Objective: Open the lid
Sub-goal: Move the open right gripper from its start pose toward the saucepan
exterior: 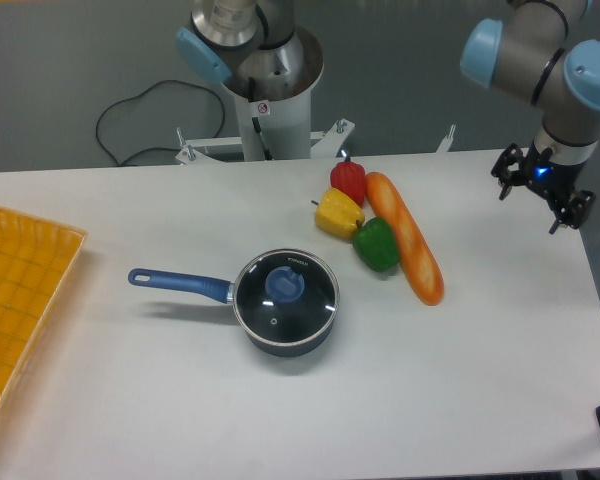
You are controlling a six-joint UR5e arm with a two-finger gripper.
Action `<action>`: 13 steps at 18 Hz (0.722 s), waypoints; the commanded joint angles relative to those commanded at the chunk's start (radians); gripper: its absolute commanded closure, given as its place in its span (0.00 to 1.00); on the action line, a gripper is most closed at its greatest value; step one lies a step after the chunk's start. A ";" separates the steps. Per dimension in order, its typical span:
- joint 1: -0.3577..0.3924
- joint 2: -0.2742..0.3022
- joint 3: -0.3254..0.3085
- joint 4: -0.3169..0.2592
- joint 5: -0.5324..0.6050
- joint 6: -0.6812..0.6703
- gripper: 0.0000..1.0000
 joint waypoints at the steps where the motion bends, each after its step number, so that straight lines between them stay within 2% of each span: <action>1: -0.002 0.002 0.000 0.000 0.002 0.000 0.00; 7: -0.002 0.014 -0.008 -0.015 -0.001 -0.002 0.00; 13: 0.006 0.066 -0.110 0.003 -0.002 0.003 0.00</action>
